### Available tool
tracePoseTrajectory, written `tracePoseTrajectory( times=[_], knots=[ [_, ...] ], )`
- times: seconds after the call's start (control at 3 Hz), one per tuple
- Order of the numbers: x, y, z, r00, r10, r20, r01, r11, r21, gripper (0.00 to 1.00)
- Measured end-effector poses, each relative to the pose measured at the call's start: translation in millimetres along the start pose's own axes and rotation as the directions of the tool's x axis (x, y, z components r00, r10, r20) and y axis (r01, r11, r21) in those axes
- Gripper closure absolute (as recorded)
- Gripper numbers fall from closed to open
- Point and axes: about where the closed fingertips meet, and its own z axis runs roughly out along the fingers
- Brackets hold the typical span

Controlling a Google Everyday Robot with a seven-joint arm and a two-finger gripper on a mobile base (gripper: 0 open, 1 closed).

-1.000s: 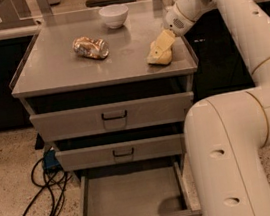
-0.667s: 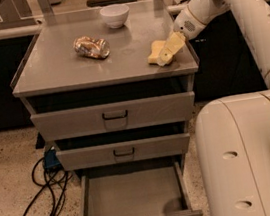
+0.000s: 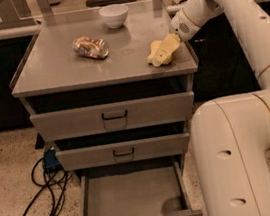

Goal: Place sponge into bottom drawer

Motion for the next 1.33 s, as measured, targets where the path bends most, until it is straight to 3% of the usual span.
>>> tracePoseTrajectory(
  times=[0.33,0.67,1.0,1.33],
  knots=[
    [-1.8,-15.1,41.2,1.000,0.004,-0.008,-0.004,1.0000,0.001,0.00],
    [-1.8,-15.1,41.1,1.000,0.004,-0.008,-0.004,1.0000,0.001,0.00],
    [-10.2,-12.1,1.0,1.000,-0.014,0.015,0.013,0.9990,0.044,0.19],
    [-9.9,7.3,-83.8,0.996,0.008,0.084,-0.015,0.9968,0.079,0.42]
  ],
)
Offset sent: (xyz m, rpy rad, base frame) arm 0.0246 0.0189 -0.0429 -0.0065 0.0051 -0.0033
